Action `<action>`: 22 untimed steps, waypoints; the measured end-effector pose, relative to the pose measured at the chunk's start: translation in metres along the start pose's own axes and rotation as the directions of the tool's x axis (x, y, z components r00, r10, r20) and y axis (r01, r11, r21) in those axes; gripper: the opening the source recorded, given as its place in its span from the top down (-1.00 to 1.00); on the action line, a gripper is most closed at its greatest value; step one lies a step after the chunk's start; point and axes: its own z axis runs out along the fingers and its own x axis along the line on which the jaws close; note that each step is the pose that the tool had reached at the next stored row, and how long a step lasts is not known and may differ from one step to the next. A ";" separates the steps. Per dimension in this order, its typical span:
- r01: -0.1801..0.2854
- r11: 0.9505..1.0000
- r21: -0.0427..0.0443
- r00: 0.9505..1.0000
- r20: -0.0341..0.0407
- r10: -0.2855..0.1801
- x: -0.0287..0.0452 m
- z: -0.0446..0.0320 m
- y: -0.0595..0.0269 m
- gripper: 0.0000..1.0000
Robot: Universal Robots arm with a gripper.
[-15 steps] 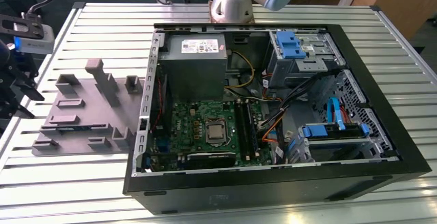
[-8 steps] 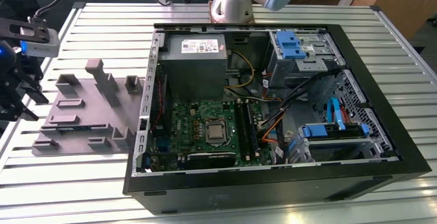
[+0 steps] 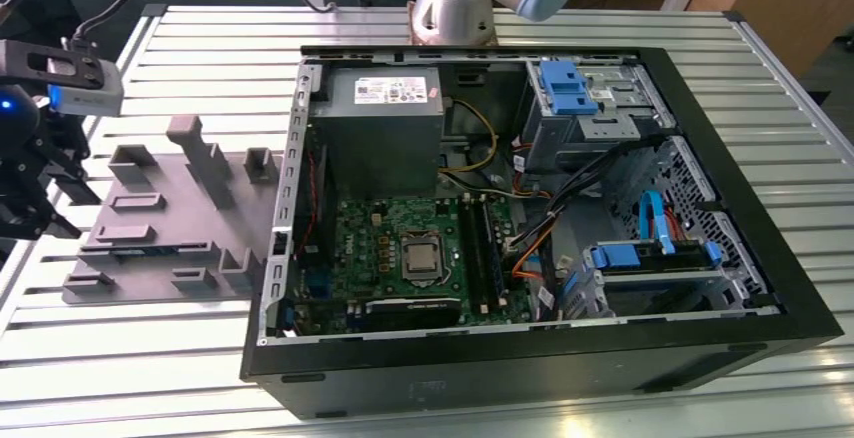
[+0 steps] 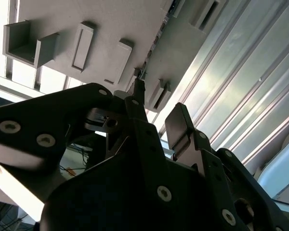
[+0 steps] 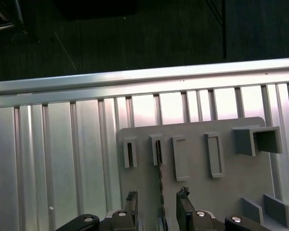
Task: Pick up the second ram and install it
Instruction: 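Pick up the second ram and move it above second insertion slot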
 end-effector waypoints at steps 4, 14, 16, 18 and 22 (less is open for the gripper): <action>0.000 1.000 0.000 1.000 0.000 0.000 0.0001 0.0051 -0.0006 0.11; 0.000 1.000 0.001 1.000 0.000 0.000 0.0004 0.0130 -0.0010 0.11; 0.000 1.000 0.002 1.000 0.000 0.000 0.0004 0.0135 -0.0011 0.11; 0.000 1.000 0.002 1.000 0.000 0.000 0.0004 0.0144 -0.0012 0.11; 0.000 1.000 0.002 1.000 0.000 0.000 0.0005 0.0172 -0.0017 0.11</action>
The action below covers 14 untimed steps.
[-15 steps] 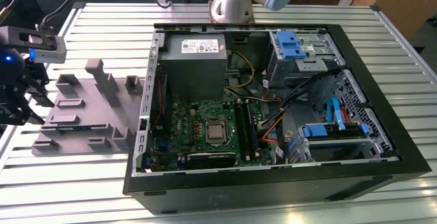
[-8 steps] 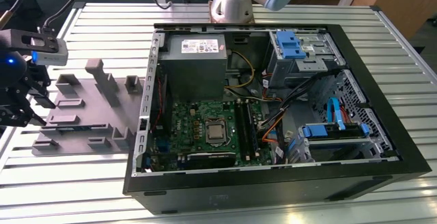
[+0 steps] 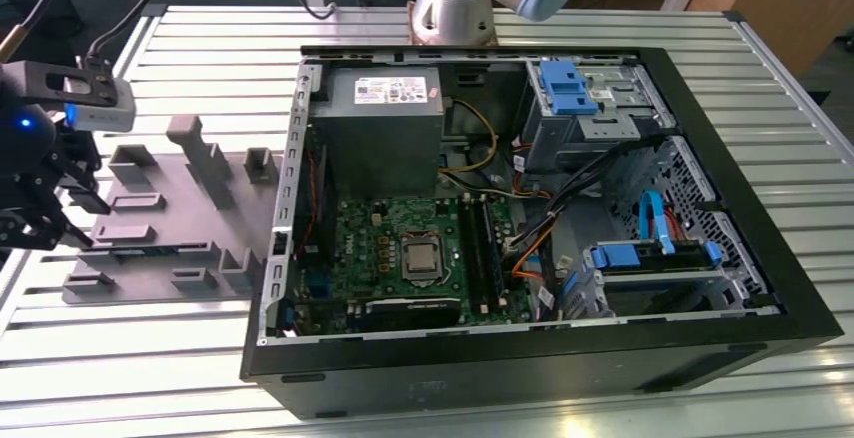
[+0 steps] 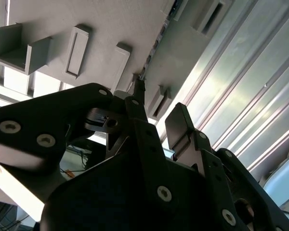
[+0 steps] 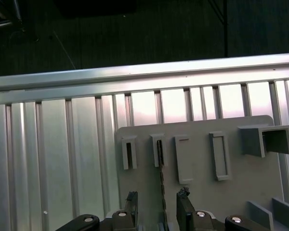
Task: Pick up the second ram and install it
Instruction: 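Pick up the second ram and move it above second insertion slot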
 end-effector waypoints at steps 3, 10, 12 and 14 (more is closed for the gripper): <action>0.000 1.000 0.000 1.000 0.000 0.000 0.0000 0.0025 -0.0010 0.11; 0.000 1.000 0.000 1.000 0.000 0.000 0.0001 0.0091 -0.0023 0.11; 0.000 1.000 0.000 1.000 0.000 0.000 0.0001 0.0109 -0.0028 0.11; 0.000 1.000 0.000 1.000 0.000 0.000 0.0001 0.0125 -0.0033 0.11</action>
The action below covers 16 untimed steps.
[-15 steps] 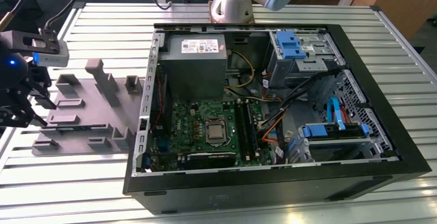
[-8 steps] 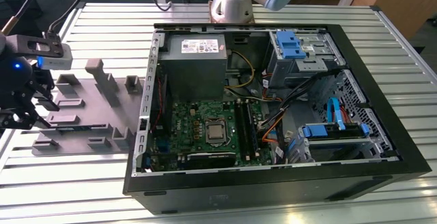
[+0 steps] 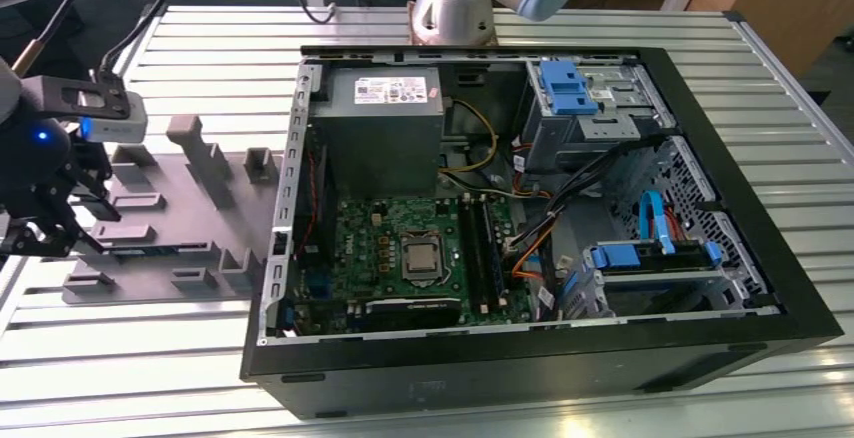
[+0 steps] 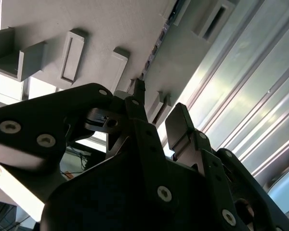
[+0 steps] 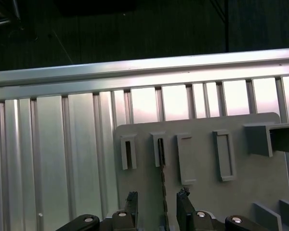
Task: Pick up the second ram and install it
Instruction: 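Pick up the second ram and move it above second insertion slot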
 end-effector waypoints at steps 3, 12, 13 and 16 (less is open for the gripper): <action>0.000 1.000 0.000 1.000 0.000 0.000 0.0000 0.0025 -0.0009 0.11; 0.000 1.000 0.000 1.000 0.000 0.000 -0.0002 0.0100 -0.0046 0.11; 0.000 1.000 0.000 1.000 0.000 0.000 -0.0002 0.0110 -0.0049 0.11; 0.001 1.000 0.000 1.000 0.000 -0.001 -0.0001 0.0134 -0.0051 0.11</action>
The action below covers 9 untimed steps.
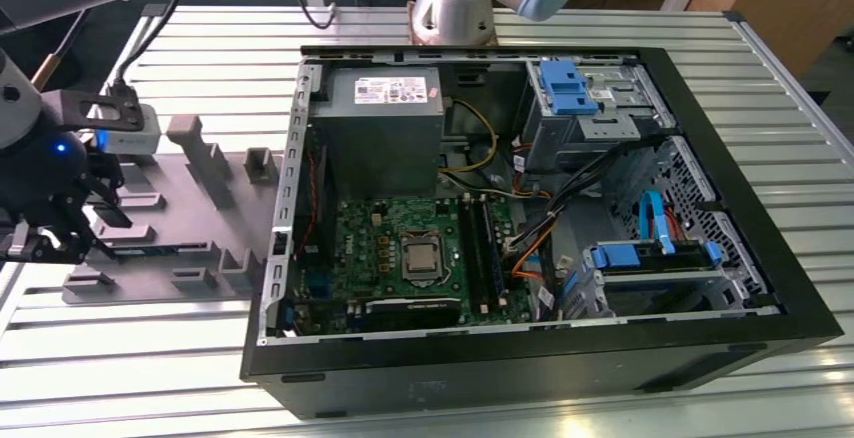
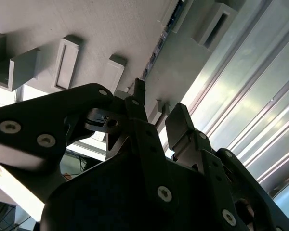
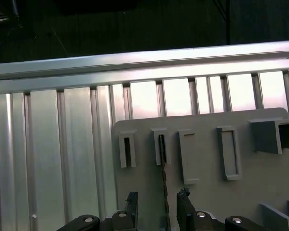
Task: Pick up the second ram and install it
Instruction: 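Pick up the second ram and move it above second insertion slot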
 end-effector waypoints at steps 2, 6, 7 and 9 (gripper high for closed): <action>0.000 1.000 0.000 1.000 0.000 0.000 0.0000 0.0002 0.0000 0.11; 0.000 1.000 0.000 1.000 0.001 0.000 0.0000 0.0009 -0.0001 0.11; 0.002 1.000 0.001 1.000 0.001 -0.002 0.0000 0.0014 -0.0001 0.11; 0.012 1.000 0.002 1.000 0.001 -0.012 0.0001 0.0032 -0.0003 0.11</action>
